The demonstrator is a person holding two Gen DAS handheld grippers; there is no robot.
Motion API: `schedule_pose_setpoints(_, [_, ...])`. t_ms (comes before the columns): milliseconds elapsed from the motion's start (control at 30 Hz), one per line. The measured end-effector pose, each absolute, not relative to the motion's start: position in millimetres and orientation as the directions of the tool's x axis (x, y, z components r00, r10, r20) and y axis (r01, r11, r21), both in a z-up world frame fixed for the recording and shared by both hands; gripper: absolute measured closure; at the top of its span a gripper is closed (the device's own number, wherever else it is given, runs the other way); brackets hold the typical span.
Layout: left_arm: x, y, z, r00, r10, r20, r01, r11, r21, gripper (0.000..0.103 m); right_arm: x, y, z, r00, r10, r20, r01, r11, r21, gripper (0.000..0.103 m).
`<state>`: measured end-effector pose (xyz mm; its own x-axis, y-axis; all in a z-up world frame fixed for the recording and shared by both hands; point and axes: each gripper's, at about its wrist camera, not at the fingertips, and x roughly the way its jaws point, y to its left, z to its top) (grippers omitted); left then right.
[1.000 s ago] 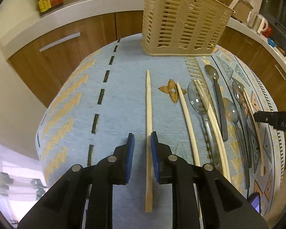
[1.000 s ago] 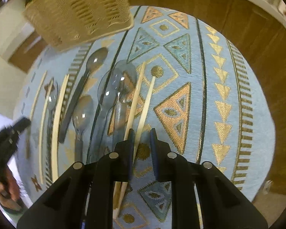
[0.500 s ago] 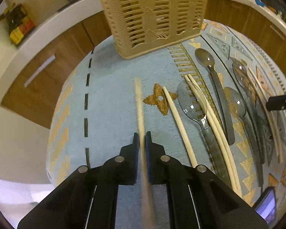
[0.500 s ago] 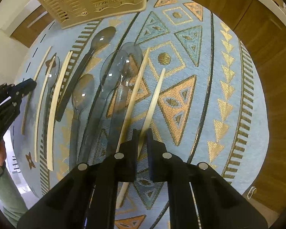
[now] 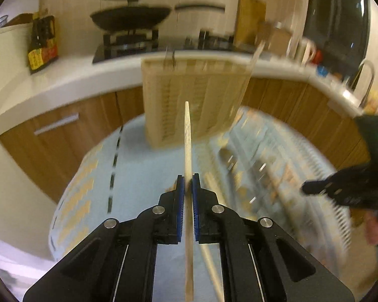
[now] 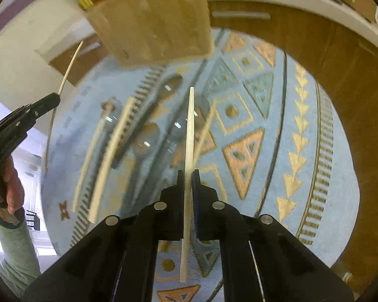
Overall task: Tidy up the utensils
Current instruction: 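Carry both held chopsticks up to the beige basket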
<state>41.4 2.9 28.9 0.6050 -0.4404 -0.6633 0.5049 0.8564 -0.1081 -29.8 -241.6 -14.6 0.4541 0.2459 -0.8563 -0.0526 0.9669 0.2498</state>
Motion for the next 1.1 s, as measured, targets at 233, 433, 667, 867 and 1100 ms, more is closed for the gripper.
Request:
schedule_pose_setpoints(233, [40, -1, 73, 0.686, -0.507, -0.522, 0.518, 0.844, -0.139, 0.099, -20, -233, 29, 0.573, 0.327, -0.751, -0.134, 0.942, 0.307, 0.099])
schedule_pose_setpoints(433, [58, -3, 104, 0.739, -0.547, -0.394, 0.523, 0.834, -0.176, 0.099, 2, -231, 73, 0.692, 0.372, -0.619, -0.18, 0.919, 0.351, 0.099])
schedule_pose_setpoints(667, [104, -10, 134, 0.807, -0.537, -0.245, 0.489, 0.841, -0.232, 0.099, 33, -232, 127, 0.852, 0.291, -0.436, -0.162, 0.937, 0.308, 0.099])
schedule_pose_setpoints(867, [147, -23, 139, 0.859, -0.481, -0.174, 0.429, 0.862, -0.268, 0.099, 74, -231, 146, 0.938, 0.122, -0.323, -0.049, 0.973, 0.225, 0.099])
schedule_pose_setpoints(1100, [169, -43, 121, 0.914, -0.383, -0.132, 0.354, 0.914, -0.195, 0.099, 126, -234, 134, 0.958, -0.045, -0.283, 0.093, 0.983, 0.157, 0.099])
